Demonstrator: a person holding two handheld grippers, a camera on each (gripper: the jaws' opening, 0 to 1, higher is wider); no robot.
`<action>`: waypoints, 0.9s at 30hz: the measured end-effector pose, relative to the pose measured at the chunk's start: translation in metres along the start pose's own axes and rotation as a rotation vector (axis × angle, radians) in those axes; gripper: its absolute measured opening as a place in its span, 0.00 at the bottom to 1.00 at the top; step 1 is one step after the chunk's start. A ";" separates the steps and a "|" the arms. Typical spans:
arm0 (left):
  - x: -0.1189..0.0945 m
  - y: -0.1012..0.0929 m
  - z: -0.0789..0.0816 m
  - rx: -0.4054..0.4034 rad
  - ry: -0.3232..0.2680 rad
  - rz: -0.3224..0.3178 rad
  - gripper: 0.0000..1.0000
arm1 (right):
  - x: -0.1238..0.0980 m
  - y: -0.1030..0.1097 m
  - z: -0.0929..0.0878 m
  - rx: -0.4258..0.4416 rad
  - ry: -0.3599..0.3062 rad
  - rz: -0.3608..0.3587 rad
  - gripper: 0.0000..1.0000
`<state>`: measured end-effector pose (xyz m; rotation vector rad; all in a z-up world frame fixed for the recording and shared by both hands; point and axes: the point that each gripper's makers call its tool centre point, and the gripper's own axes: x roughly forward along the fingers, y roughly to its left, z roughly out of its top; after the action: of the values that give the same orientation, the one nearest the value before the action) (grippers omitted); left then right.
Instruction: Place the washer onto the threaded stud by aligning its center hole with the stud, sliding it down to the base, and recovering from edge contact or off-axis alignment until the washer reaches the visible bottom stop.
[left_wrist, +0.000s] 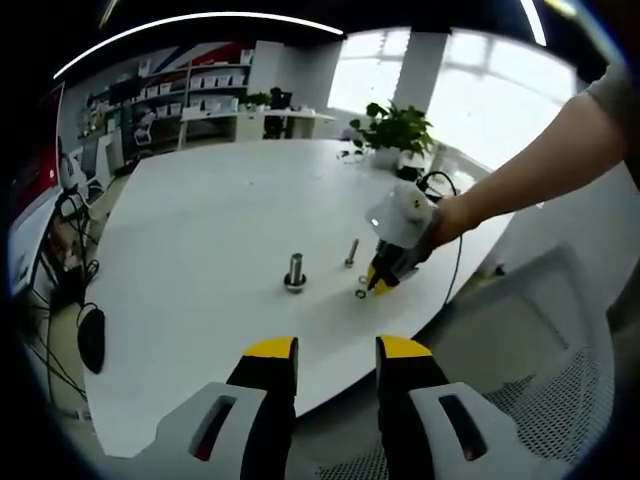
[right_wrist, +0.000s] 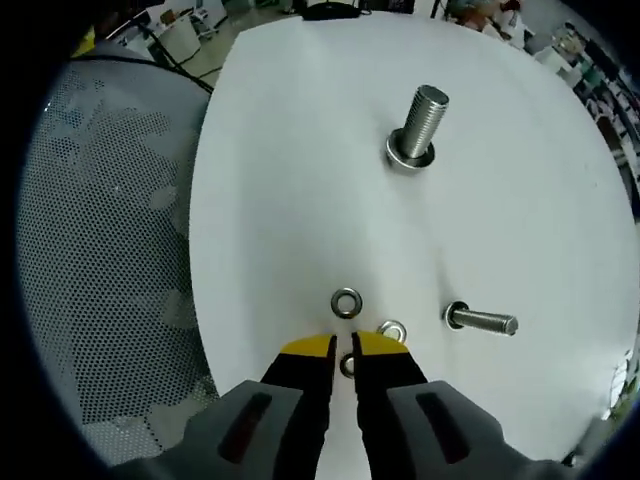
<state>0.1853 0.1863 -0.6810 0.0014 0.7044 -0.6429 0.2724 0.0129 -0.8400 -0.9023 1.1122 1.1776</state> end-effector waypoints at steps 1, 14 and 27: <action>0.000 0.000 0.000 0.002 0.001 0.000 0.29 | 0.000 -0.001 -0.002 0.010 -0.005 -0.003 0.12; 0.000 0.000 0.000 -0.002 -0.002 0.000 0.29 | -0.008 -0.009 -0.029 0.050 0.016 -0.037 0.24; 0.001 0.000 0.000 0.002 0.002 0.002 0.28 | -0.004 -0.003 -0.021 -0.042 0.011 -0.030 0.20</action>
<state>0.1858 0.1864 -0.6815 0.0047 0.7060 -0.6415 0.2715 -0.0092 -0.8411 -0.9557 1.0827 1.1761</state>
